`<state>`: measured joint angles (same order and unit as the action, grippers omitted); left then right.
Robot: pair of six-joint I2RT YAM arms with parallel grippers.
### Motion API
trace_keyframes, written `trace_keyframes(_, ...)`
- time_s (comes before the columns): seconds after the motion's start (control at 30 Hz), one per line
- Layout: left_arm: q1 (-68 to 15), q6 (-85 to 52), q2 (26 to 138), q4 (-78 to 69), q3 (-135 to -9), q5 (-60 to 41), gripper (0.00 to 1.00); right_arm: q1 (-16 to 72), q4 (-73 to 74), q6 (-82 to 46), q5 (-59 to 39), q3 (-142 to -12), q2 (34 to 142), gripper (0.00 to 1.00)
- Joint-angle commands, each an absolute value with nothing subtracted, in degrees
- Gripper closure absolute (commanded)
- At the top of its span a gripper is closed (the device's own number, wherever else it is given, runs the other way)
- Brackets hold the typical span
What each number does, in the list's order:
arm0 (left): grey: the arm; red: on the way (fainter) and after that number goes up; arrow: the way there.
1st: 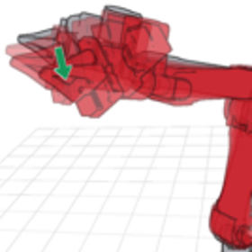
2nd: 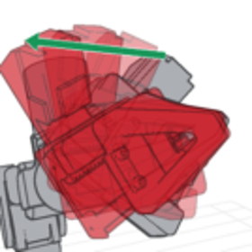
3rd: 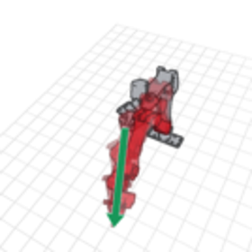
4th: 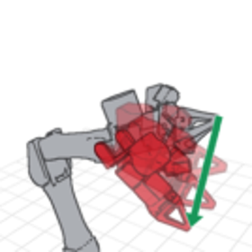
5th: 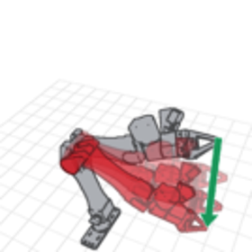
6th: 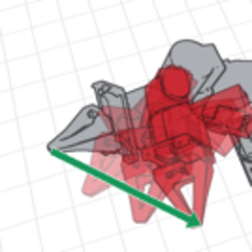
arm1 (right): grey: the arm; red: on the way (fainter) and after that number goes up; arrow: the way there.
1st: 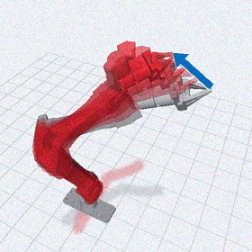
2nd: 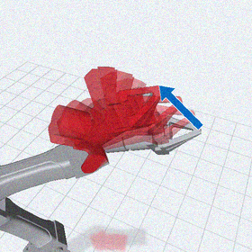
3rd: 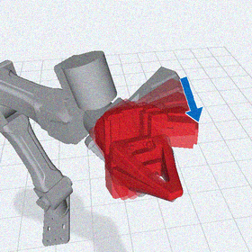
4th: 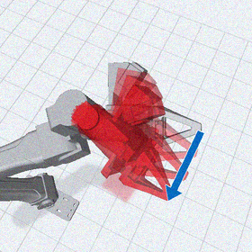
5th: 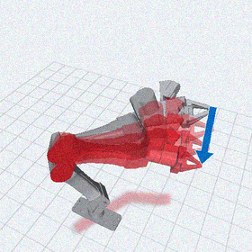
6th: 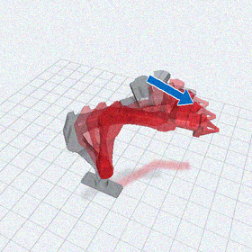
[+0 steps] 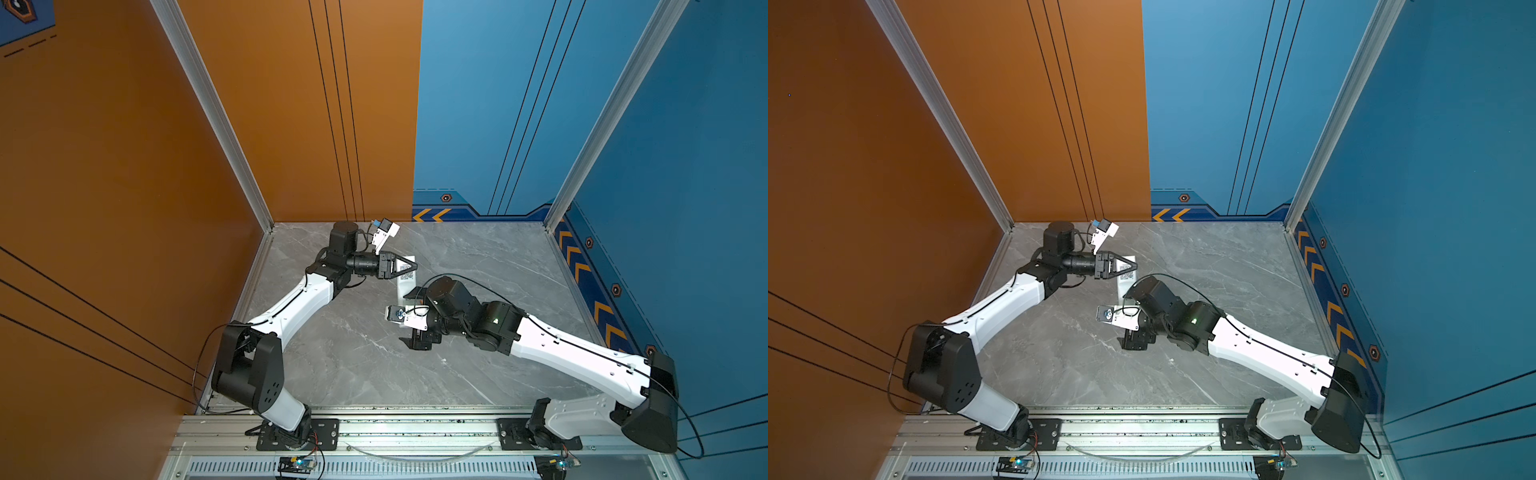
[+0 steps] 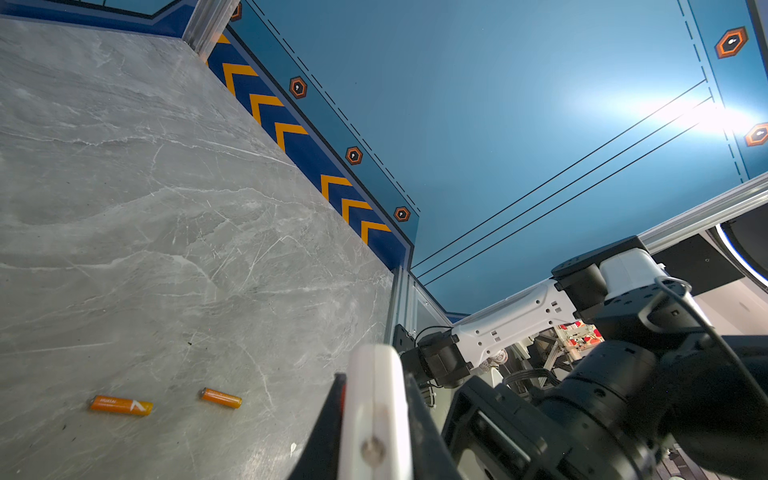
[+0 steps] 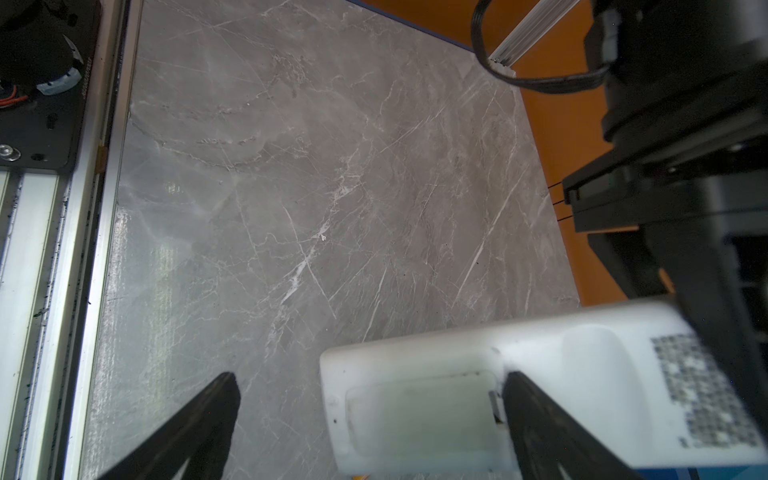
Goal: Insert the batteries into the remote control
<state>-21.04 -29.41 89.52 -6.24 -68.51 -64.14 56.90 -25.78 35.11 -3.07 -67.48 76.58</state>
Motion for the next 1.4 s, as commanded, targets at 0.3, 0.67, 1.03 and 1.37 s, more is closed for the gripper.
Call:
trace_keyframes(0.3,-21.7,-30.4,86.3,-7.4,-68.5,-67.8,1.0,56.4,-32.7,34.7,1.6,-68.1,78.5,0.03)
trace_keyframes(0.67,-22.0,-30.4,86.3,-7.3,-68.5,-67.9,1.0,56.8,-32.8,34.4,0.4,-68.3,80.2,0.03)
trace_keyframes(1.03,-22.0,-30.5,86.2,-7.4,-68.4,-67.8,1.0,57.6,-35.3,34.5,-0.1,-68.6,81.3,0.06)
trace_keyframes(1.37,-21.9,-30.4,86.4,-7.5,-68.3,-67.5,1.0,58.9,-38.3,34.5,-1.0,-68.2,81.5,0.09)
